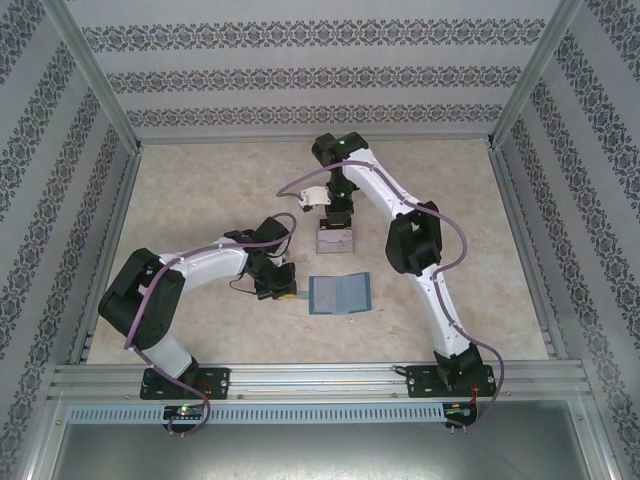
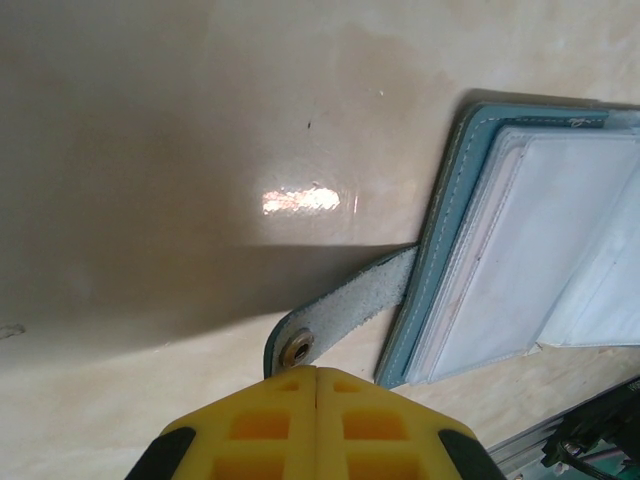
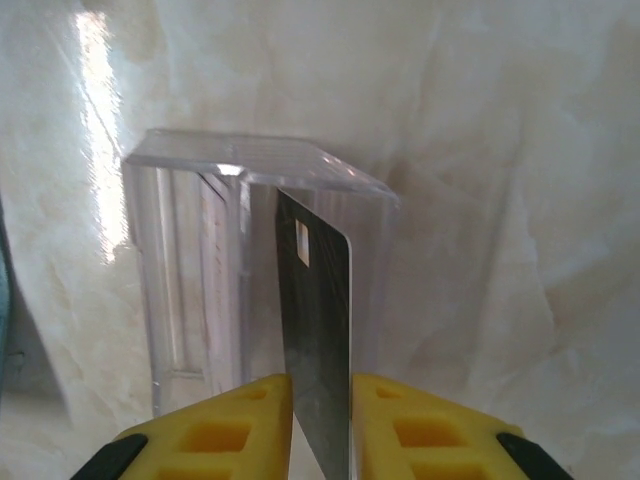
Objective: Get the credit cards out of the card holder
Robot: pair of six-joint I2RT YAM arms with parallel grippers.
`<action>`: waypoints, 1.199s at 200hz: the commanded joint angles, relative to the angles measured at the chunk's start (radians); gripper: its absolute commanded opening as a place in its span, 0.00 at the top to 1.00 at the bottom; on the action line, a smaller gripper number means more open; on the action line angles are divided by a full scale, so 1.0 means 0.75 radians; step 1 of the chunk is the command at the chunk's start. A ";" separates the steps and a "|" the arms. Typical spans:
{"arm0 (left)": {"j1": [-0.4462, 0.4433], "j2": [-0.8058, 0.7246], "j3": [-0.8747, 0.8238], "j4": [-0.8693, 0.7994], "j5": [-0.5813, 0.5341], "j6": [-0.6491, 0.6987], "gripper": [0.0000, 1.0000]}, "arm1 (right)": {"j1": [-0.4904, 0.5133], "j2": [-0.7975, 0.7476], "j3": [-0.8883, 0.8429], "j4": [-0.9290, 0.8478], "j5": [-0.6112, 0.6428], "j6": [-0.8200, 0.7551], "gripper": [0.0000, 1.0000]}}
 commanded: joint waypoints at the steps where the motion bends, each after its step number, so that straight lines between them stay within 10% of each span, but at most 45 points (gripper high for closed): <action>1: 0.018 -0.032 -0.010 0.029 -0.008 -0.012 1.00 | -0.014 -0.085 0.027 0.005 0.044 0.014 0.76; 240: 0.018 -0.007 0.024 0.045 0.017 -0.001 1.00 | 0.018 -0.301 -0.621 0.610 0.155 0.173 0.73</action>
